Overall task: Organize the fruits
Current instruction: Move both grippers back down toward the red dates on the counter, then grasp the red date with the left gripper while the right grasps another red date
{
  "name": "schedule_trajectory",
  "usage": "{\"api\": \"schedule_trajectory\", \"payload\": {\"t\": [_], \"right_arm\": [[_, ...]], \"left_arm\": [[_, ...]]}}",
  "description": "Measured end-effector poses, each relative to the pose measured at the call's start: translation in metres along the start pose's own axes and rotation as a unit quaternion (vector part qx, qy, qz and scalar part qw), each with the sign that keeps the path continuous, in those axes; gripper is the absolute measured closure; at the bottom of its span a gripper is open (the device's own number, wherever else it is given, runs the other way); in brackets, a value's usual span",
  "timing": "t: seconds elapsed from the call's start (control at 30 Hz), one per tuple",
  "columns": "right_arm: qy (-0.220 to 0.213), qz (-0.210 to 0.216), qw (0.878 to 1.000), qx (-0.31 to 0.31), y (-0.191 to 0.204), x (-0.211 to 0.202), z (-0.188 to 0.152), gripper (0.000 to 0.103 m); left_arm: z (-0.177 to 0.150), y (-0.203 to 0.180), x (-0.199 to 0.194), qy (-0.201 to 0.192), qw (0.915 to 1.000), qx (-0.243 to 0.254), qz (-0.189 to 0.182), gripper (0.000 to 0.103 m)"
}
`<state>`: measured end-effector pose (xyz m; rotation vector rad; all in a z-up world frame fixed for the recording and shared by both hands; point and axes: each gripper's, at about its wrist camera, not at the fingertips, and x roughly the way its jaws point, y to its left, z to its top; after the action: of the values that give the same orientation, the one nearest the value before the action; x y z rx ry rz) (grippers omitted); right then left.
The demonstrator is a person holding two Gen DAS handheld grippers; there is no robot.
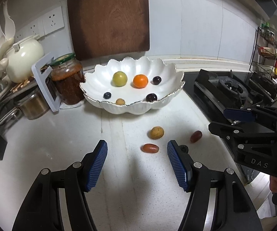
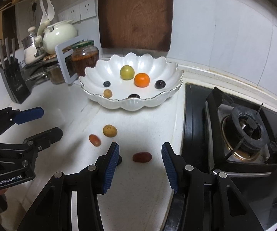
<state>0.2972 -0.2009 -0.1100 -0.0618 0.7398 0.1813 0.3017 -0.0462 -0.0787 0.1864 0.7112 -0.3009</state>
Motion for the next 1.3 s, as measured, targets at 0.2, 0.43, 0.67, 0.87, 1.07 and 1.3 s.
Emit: {"api": "schedule_trajectory", "payload": {"t": [0.2, 0.43, 0.67, 0.87, 1.07, 1.3], "right_arm": [[0.008, 0.005, 1.000, -0.004, 0.000, 0.013, -0.005, 0.055], [0.029, 0.006, 1.000, -0.004, -0.004, 0.032, -0.012, 0.056], [0.042, 0.006, 0.999, -0.003, -0.006, 0.046, -0.015, 0.056], [0.046, 0.007, 0.999, -0.002, -0.008, 0.052, -0.016, 0.056], [0.052, 0.010, 0.999, -0.001, -0.009, 0.059, -0.017, 0.056], [0.059, 0.014, 0.998, 0.004, -0.012, 0.066, -0.019, 0.057]], "left_arm": [[-0.006, -0.006, 0.012, 0.002, 0.9999, 0.014, -0.005, 0.040], [-0.012, -0.008, 0.035, 0.018, 0.9996, 0.008, -0.019, 0.043], [-0.015, -0.009, 0.055, 0.037, 0.9990, 0.003, -0.026, 0.045], [-0.015, -0.010, 0.068, 0.049, 0.9984, 0.002, -0.031, 0.047], [-0.013, -0.011, 0.077, 0.054, 0.9979, 0.002, -0.035, 0.050], [-0.013, -0.013, 0.086, 0.066, 0.9970, 0.000, -0.041, 0.055]]}}
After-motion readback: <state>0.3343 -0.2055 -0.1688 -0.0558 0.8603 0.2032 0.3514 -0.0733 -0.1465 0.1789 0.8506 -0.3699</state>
